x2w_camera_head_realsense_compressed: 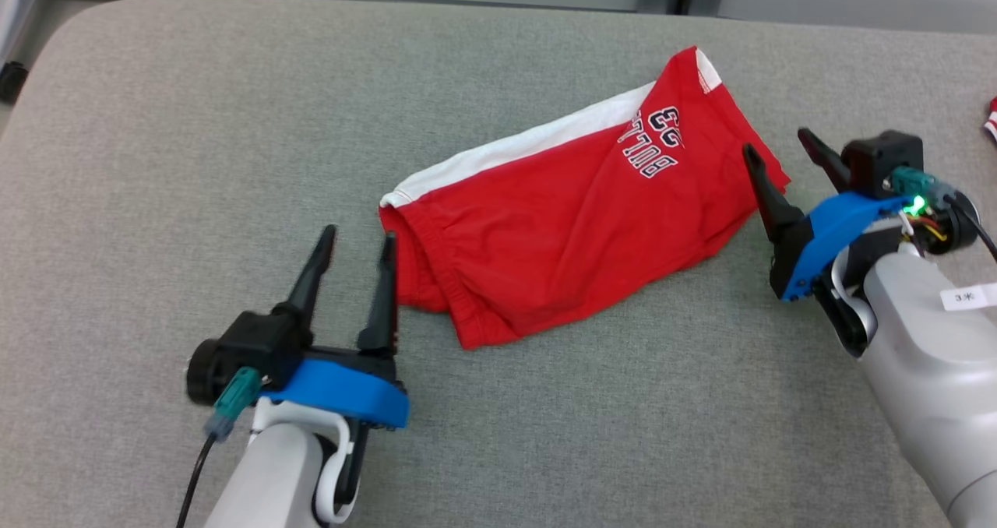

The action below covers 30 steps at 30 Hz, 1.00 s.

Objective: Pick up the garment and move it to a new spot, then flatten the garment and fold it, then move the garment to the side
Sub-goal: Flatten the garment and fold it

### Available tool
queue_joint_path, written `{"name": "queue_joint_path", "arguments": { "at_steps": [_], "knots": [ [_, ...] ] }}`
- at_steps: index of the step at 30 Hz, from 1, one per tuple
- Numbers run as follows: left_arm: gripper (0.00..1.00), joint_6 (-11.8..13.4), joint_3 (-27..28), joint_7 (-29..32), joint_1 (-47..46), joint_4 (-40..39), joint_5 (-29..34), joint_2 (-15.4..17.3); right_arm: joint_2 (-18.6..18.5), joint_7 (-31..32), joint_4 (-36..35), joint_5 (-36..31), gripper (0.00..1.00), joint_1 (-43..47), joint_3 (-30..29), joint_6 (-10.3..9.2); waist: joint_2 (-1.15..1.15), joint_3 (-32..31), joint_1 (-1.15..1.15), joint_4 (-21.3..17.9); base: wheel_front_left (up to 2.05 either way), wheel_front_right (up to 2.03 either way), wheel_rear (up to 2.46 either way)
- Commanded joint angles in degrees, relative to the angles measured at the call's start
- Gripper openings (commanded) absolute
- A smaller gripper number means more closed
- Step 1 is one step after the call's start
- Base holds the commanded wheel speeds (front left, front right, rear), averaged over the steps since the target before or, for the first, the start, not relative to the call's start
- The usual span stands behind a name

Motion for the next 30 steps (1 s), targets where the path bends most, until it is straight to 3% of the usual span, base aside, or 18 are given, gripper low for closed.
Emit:
{"name": "queue_joint_path", "arguments": {
  "at_steps": [1, 13, 21, 22, 23, 24, 30],
  "knots": [
    [1.0, 0.6, 1.6, -0.3, 1.8, -1.9, 0.9, 0.1, -0.5, -0.1, 0.9, 0.5, 1.0, 1.1, 0.0, 0.01, 0.0, -0.6, 0.01, 0.3, 0.0, 0.0, 0.0],
    [1.0, 3.6, 15.0, -0.2, 10.9, -17.0, 5.2, -1.5, -0.5, 0.1, 7.0, 2.5, 1.0, 2.4, -0.8, 0.01, 0.0, -1.4, 0.01, 3.1, 0.0, 0.0, 0.0],
    [1.0, 3.2, 17.4, -0.3, 12.8, -19.1, 7.2, -2.3, 0.5, 0.9, 10.9, 3.4, 1.0, 1.8, -0.9, 0.01, 0.0, -0.9, 0.01, 4.4, 0.0, 0.0, 0.0],
    [1.0, 3.2, 17.5, -0.3, 12.8, -19.1, 7.3, -2.3, 0.8, 0.9, 11.0, 3.6, 0.69, 2.0, -0.6, 0.01, 0.0, -0.9, 0.01, 4.4, 0.0, 0.0, 0.0],
    [1.0, 3.3, 17.6, -0.3, 12.8, -19.1, 7.3, -2.3, 1.1, 0.6, 10.7, 3.8, 0.16, 2.1, -0.5, 0.02, 0.0, -1.0, 0.01, 4.3, 0.0, 0.0, 0.0],
    [1.0, 3.4, 17.8, -0.3, 12.9, -19.0, 7.5, -2.3, 1.2, 0.3, 10.3, 4.2, 0.0, 2.2, -0.5, 0.01, 0.0, -1.1, 0.01, 4.1, 0.0, 0.0, 0.0],
    [1.0, 3.1, 17.4, -0.3, 13.2, -18.5, 8.3, -2.3, 1.8, -1.1, 8.4, 6.0, 0.0, 3.6, -0.9, 0.01, 0.0, -2.5, 0.01, 2.3, 0.0, 0.0, 0.0]
  ]
}}
